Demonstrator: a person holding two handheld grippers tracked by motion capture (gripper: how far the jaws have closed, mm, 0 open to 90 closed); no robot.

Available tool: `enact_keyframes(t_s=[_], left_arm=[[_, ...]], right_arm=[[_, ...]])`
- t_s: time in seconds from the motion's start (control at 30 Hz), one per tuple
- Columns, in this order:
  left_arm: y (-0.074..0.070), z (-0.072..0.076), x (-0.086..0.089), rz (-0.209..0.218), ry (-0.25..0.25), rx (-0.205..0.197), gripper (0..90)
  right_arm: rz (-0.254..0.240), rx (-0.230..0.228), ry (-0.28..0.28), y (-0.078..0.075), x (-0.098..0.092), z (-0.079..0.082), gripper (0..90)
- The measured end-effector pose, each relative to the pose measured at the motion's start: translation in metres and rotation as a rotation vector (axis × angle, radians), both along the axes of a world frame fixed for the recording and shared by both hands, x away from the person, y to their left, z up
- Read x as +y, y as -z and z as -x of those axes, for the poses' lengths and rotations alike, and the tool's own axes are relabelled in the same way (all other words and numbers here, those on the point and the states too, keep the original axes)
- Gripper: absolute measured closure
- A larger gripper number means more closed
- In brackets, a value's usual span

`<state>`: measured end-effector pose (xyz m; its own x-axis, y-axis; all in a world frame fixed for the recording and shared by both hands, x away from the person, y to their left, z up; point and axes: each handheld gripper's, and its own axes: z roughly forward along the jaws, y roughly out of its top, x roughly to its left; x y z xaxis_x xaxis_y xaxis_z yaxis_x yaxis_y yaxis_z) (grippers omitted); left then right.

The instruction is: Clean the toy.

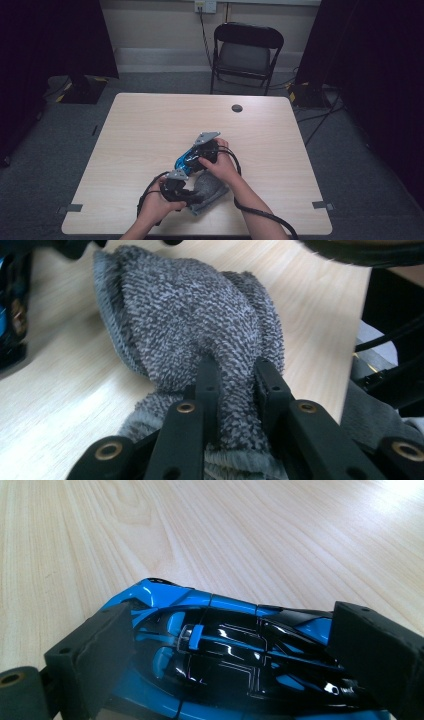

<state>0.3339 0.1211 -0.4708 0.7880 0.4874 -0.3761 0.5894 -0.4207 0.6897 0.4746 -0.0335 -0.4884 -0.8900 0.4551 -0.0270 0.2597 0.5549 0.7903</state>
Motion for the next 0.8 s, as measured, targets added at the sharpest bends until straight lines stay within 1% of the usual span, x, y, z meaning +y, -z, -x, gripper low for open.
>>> enact_keyframes(t_s=[0.1,0.2,0.27,0.3,0.37,0.4,0.47,0.5,0.57,0.6,0.7,0.73,0.77,0.8], left_arm=[[-0.003,0.001,0.002,0.009,0.015,-0.007,76.3],[-0.002,0.0,0.004,0.014,0.021,-0.004,76.2],[-0.002,-0.001,0.006,0.006,0.027,-0.005,76.1],[-0.001,-0.002,0.007,0.001,0.019,-0.01,76.0],[0.001,-0.004,0.01,-0.017,0.01,-0.006,75.9],[0.002,-0.005,0.012,-0.014,-0.001,-0.007,75.9],[0.002,-0.008,0.018,-0.026,-0.02,-0.006,75.8],[0.002,-0.01,0.021,-0.028,-0.037,-0.009,75.8],[0.003,-0.014,0.029,-0.033,-0.066,0.002,75.8],[0.004,-0.016,0.033,-0.032,-0.079,0.001,75.7],[0.005,-0.02,0.043,-0.083,-0.12,-0.017,75.6],[0.005,-0.022,0.045,-0.093,-0.13,-0.018,75.7],[0.005,-0.024,0.048,-0.111,-0.148,-0.022,75.7],[0.004,-0.026,0.051,-0.129,-0.161,-0.033,75.7]], right_arm=[[0.0,0.0,-0.001,0.0,0.0,0.0,4.4],[0.003,0.0,-0.002,0.0,0.0,0.0,4.4],[0.0,-0.001,-0.001,0.0,0.0,0.0,4.4],[0.0,-0.001,-0.001,0.0,0.0,0.0,4.4],[0.001,-0.001,0.0,0.0,0.0,0.0,4.4],[0.003,0.0,-0.001,0.0,0.0,0.0,4.4],[0.003,0.0,0.0,0.0,0.0,0.0,4.4],[0.002,-0.001,-0.001,0.0,0.0,0.0,4.4],[0.0,-0.002,-0.001,0.0,0.0,0.0,4.4],[0.0,-0.002,-0.001,0.0,0.0,0.0,4.4],[0.001,-0.001,-0.001,0.0,0.0,0.0,4.4],[0.001,-0.001,-0.001,0.0,0.0,0.0,4.4],[0.002,0.0,-0.001,0.0,0.0,0.0,4.4],[0.004,0.001,-0.002,0.0,0.0,0.0,4.4]])
